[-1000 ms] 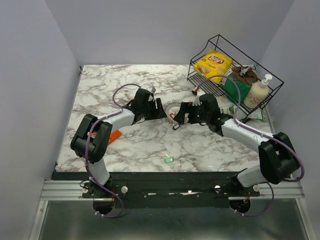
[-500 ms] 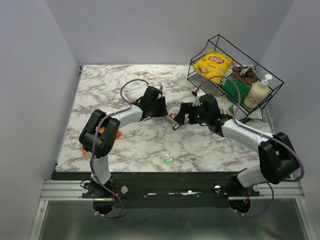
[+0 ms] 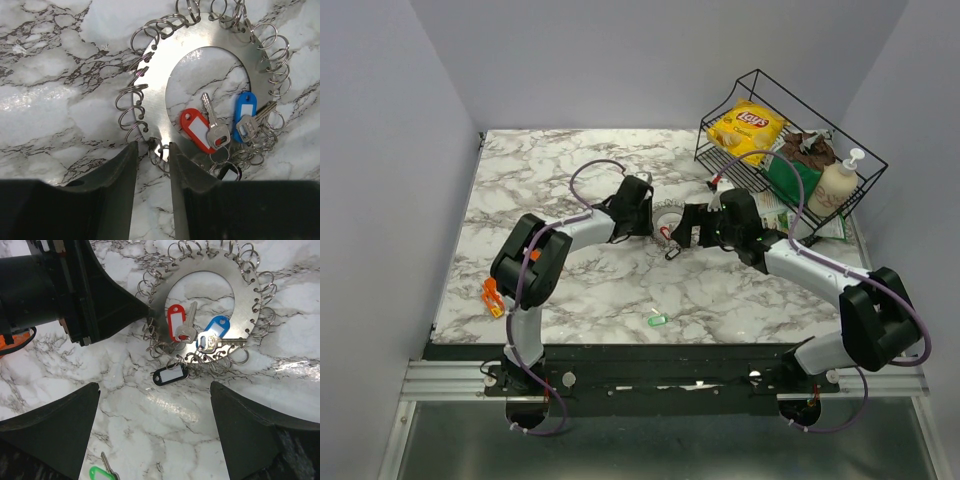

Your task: Put the keys on the keyring

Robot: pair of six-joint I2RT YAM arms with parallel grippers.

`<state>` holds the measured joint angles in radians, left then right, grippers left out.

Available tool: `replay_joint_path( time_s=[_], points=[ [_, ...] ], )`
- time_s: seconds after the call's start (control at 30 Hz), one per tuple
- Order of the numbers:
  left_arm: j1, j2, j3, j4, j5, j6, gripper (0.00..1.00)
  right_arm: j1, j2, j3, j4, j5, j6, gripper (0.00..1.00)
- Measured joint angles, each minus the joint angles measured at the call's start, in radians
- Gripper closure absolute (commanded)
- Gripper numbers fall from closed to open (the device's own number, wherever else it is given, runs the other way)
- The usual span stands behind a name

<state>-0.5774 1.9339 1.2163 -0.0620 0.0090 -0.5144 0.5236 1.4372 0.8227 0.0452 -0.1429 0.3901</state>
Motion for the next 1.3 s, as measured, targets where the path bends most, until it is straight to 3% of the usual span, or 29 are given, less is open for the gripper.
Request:
replay_joint_path(
  time_s=[0.07, 0.23, 1.1, 1.13, 1.17, 1.3],
  points=[
    [-0.003, 0.013, 0.0, 0.0, -0.005, 0.005, 0.86, 0.0, -0.005, 0.0, -0.008, 0.008, -0.003, 0.0],
    [-0.014, 0.03, 0.0, 0.006, -0.021, 0.016, 0.99, 0.0, -0.008, 0.0, -0.023, 0.029, -0.01, 0.0],
    [-0.054, -0.142, -0.219, 0.025, -0.113, 0.087, 1.0, 0.0, 0.042, 0.003, -0.036, 0.067, -0.018, 0.0],
    [-0.055, -0.147, -0.225, 0.023, -0.117, 0.089, 0.96, 0.0, 0.048, 0.007, -0.038, 0.067, -0.018, 0.0],
    [-0.055, -0.153, -0.23, 0.02, -0.123, 0.089, 0.84, 0.0, 0.056, 0.011, -0.039, 0.067, -0.018, 0.0],
    [-0.059, -0.181, -0.253, 0.01, -0.137, 0.099, 0.54, 0.0, 0.11, 0.043, -0.039, 0.062, -0.016, 0.0]
  ],
)
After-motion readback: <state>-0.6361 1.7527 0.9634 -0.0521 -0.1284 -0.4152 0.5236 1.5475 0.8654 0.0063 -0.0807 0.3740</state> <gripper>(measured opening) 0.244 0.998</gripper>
